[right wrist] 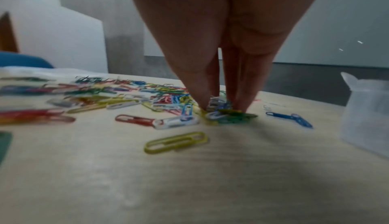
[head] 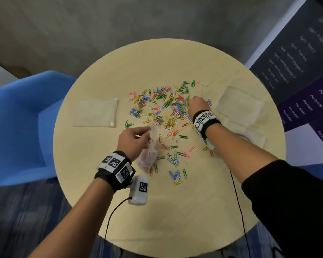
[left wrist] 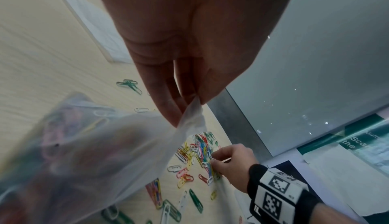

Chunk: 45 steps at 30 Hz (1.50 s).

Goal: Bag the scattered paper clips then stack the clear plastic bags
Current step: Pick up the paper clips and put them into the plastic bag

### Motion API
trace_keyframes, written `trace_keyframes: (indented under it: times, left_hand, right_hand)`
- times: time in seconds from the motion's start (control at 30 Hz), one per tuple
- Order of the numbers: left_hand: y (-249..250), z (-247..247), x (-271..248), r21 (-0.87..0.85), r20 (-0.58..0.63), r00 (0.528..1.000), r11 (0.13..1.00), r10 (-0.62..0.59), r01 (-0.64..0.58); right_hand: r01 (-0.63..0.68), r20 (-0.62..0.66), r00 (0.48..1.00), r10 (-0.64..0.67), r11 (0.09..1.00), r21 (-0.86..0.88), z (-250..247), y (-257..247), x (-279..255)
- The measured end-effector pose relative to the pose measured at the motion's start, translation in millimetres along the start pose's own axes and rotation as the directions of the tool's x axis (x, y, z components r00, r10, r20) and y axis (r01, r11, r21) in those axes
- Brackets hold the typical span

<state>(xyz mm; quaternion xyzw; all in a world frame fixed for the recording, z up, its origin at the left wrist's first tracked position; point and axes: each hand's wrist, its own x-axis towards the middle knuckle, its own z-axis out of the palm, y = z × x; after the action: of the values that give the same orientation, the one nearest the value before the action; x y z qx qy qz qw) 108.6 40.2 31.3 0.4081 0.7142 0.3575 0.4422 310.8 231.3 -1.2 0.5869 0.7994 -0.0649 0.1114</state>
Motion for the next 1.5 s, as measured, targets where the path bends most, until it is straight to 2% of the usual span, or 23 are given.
trace_keyframes:
  times: [0.17, 0.33, 0.43, 0.57, 0.63, 0.73, 0.8, 0.83, 0.87, 0.93, 1.0, 1.03, 1.07, 1.13, 1.2, 1.27, 1.33, 1.4, 1.5]
  left_hand:
    - [-1.7, 5.7, 0.6, -0.012, 0.004, 1.000, 1.000, -0.012, 0.012]
    - [-4.1, 12.7, -2.0, 0.002, 0.015, 1.000, 1.000, -0.015, 0.015]
    - [-3.5, 15.4, -3.7, 0.006, 0.021, 1.000, 1.000, -0.021, 0.020]
    - [-2.8, 16.2, -6.8, 0.018, 0.024, 0.999, 1.000, -0.024, 0.024]
    - [-3.3, 15.1, -8.1, 0.020, 0.020, 1.000, 1.000, -0.025, 0.024]
    - [-5.3, 13.7, -9.0, 0.021, 0.004, 1.000, 0.999, -0.024, 0.024]
    - [-4.8, 13.6, -11.5, 0.012, 0.002, 1.000, 1.000, -0.022, 0.022]
    - [-3.9, 14.0, -13.3, 0.006, 0.003, 1.000, 1.000, -0.022, 0.022]
    - [-2.5, 14.7, -15.2, -0.002, 0.005, 1.000, 1.000, -0.023, 0.023]
    - [0.6, 16.6, -19.3, -0.012, 0.011, 1.000, 1.000, -0.021, 0.021]
    - [2.6, 19.2, -22.7, -0.021, 0.013, 1.000, 1.000, -0.018, 0.019]
    - [4.4, 20.1, -24.4, -0.025, 0.012, 1.000, 1.000, -0.014, 0.014]
    - [5.5, 20.9, -25.7, -0.028, 0.011, 1.000, 1.000, -0.009, 0.009]
    - [7.3, 22.4, -27.2, -0.033, 0.017, 1.000, 0.999, -0.002, 0.003]
    - [8.5, 23.0, -27.5, -0.016, 0.029, 1.000, 1.000, 0.000, 0.001]
    - [8.8, 22.8, -26.2, 0.029, 0.032, 0.999, 0.999, 0.013, -0.014]
    - [10.6, 21.2, -26.2, 0.093, 0.025, 0.999, 0.995, 0.036, -0.038]
    - [14.1, 19.1, -28.4, 0.186, 0.025, 0.996, 0.978, 0.087, -0.090]
    - [22.6, 15.7, -33.9, 0.270, 0.041, 0.980, 0.942, 0.196, -0.200]
  right_hand:
    - [0.008, 0.042, 0.999, -0.008, 1.000, 0.009, -2.6, -3.0, -17.2]
    - [-0.006, -0.038, 0.999, 0.015, 0.976, 0.217, 9.3, -2.1, -32.1]
    - [0.016, 0.019, 1.000, -0.018, 0.994, 0.108, 20.9, -13.6, -42.2]
    - [0.108, -0.034, 0.994, -0.108, 0.994, -0.002, 25.4, -27.9, -47.1]
    - [0.139, -0.006, 0.990, -0.140, 0.990, -0.024, 21.3, -28.6, -49.2]
    - [0.057, 0.014, 0.998, -0.058, 0.996, 0.076, 10.8, -16.9, -50.7]
    - [-0.075, 0.027, 0.997, 0.070, 0.961, 0.267, 5.2, -2.1, -53.0]
    - [-0.161, 0.051, 0.987, 0.154, 0.900, 0.404, 4.2, 7.9, -55.4]
    - [-0.248, 0.092, 0.967, 0.238, 0.788, 0.564, 3.0, 17.8, -59.6]
    - [-0.343, 0.224, 0.929, 0.294, 0.461, 0.818, 0.1, 31.5, -72.1]
    - [-0.349, 0.327, 0.921, 0.213, 0.075, 0.934, -10.2, 30.0, -89.4]
    - [-0.341, 0.349, 0.925, 0.154, -0.076, 0.937, -18.3, 24.4, -98.5]
    - [-0.340, 0.359, 0.929, 0.089, -0.180, 0.923, -28.4, 16.4, -108.7]
    - [-0.347, 0.348, 0.936, -0.045, -0.265, 0.900, -42.8, -0.8, -122.2]
    - [-0.356, 0.337, 0.934, -0.120, -0.237, 0.904, -48.7, -18.2, -130.6]
    - [-0.349, 0.331, 0.934, -0.134, -0.158, 0.923, -45.8, -35.3, -133.4]
    - [-0.320, 0.317, 0.942, -0.109, -0.010, 0.947, -40.5, -51.2, -135.1]
    - [-0.262, 0.284, 0.955, -0.088, 0.201, 0.944, -34.1, -63.7, -135.2]
    - [-0.215, 0.294, 0.950, -0.106, 0.463, 0.860, -30.6, -76.7, -130.4]
